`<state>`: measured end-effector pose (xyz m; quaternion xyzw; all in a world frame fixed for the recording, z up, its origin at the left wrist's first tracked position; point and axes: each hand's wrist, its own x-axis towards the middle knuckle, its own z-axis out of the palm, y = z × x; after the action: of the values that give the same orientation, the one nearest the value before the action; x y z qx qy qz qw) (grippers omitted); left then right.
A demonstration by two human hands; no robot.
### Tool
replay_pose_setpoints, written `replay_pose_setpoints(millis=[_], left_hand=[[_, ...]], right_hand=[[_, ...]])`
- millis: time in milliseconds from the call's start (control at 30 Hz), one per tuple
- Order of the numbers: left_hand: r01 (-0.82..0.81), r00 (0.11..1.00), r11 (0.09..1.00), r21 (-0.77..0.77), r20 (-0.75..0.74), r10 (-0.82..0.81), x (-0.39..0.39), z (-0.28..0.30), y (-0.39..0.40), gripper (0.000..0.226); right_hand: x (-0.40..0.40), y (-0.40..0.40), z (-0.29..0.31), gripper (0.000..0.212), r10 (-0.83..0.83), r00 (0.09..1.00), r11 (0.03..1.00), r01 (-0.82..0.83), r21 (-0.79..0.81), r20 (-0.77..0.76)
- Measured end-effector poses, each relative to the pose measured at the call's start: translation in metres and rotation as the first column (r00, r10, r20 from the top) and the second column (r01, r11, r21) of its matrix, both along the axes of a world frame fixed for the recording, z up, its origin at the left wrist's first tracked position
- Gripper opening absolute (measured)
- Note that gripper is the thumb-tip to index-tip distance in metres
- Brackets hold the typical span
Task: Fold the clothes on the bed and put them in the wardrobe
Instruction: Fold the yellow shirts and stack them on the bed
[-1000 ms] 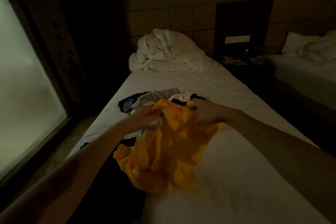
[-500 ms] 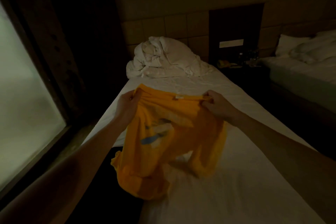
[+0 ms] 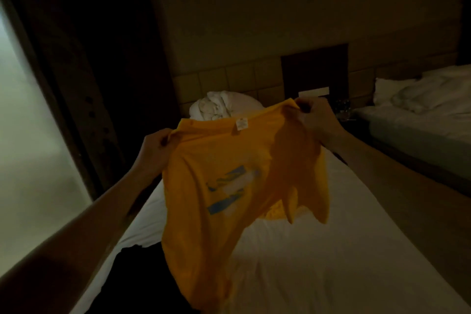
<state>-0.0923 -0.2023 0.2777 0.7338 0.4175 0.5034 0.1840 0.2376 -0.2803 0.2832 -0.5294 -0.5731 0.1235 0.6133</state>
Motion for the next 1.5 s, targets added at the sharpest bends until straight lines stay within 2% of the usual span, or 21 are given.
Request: replay_pose_setpoints(millis=[133,200,333,400,500,600,667,733,833,933,1067,1200,1300,1367,1434,1500], left_hand=[[0.056,0.986,0.996,-0.067,0.158,-0.045,-0.008,0.025,-0.029,0.021],[0.069,0.979,0.996,-0.049,0.198,-0.059,-0.007,0.039,-0.046,0.020],[0.030,0.988,0.994,0.105,0.146,-0.045,-0.010,0.072,-0.076,0.009],[0.013,0.995,0.989,0.150,0.095,-0.028,-0.016,0.090,-0.087,0.007],[0.036,0.999,0.970,0.242,0.018,-0.041,-0.022,0.114,-0.103,0.014],[0.010,1.000,0.932,0.361,-0.010,-0.007,-0.020,0.130,-0.110,0.010],[-0.046,0.998,0.910,0.412,-0.022,0.060,-0.018,0.130,-0.105,0.010],[-0.099,0.992,0.898,0.429,-0.025,0.121,-0.017,0.122,-0.091,0.018],[-0.144,0.980,0.882,0.449,-0.056,0.189,-0.014,0.101,-0.058,0.023],[-0.143,0.972,0.909,0.391,-0.116,0.202,-0.007,0.071,-0.009,0.024],[-0.141,0.946,0.967,0.211,-0.259,0.194,0.013,0.002,0.084,0.033],[-0.198,0.855,0.979,0.037,-0.482,0.191,0.050,-0.113,0.177,0.039],[-0.259,0.738,0.966,-0.009,-0.647,0.192,0.070,-0.216,0.234,0.037],[-0.317,0.671,0.942,-0.107,-0.728,0.143,0.077,-0.283,0.258,0.032],[-0.364,0.658,0.894,-0.260,-0.751,0.049,0.078,-0.343,0.269,0.030],[-0.371,0.696,0.865,-0.338,-0.718,0.018,0.073,-0.387,0.268,0.044]], right_hand=[[0.000,-0.022,0.031,0.017,-0.048,0.992,0.998,0.043,0.043,0.120],[-0.002,-0.032,0.047,0.021,-0.091,0.982,0.993,0.078,0.086,0.164],[-0.003,-0.062,0.081,0.027,-0.183,0.971,0.972,0.155,0.177,0.152],[-0.001,-0.078,0.096,0.022,-0.229,0.961,0.948,0.185,0.260,0.152],[0.000,-0.106,0.116,0.019,-0.227,0.967,0.916,0.173,0.361,0.114],[-0.001,-0.124,0.127,0.014,-0.214,0.975,0.880,0.170,0.443,0.051],[-0.001,-0.122,0.126,0.013,-0.224,0.972,0.879,0.168,0.446,0.076],[0.001,-0.109,0.119,0.013,-0.260,0.955,0.887,0.177,0.427,0.144],[0.010,-0.070,0.096,0.019,-0.312,0.917,0.914,0.219,0.342,0.248],[0.023,-0.018,0.058,0.024,-0.332,0.864,0.941,0.276,0.196,0.378],[0.040,0.066,-0.012,0.023,-0.309,0.796,0.944,0.323,0.067,0.520],[0.053,0.161,-0.110,0.025,-0.209,0.758,0.904,0.390,-0.173,0.617],[0.048,0.219,-0.202,0.030,-0.201,0.708,0.789,0.526,-0.316,0.677],[0.026,0.237,-0.273,0.044,-0.183,0.690,0.710,0.586,-0.391,0.701],[-0.005,0.233,-0.346,0.054,-0.118,0.706,0.724,0.542,-0.425,0.699],[-0.030,0.218,-0.404,0.056,-0.002,0.694,0.777,0.455,-0.436,0.720]])
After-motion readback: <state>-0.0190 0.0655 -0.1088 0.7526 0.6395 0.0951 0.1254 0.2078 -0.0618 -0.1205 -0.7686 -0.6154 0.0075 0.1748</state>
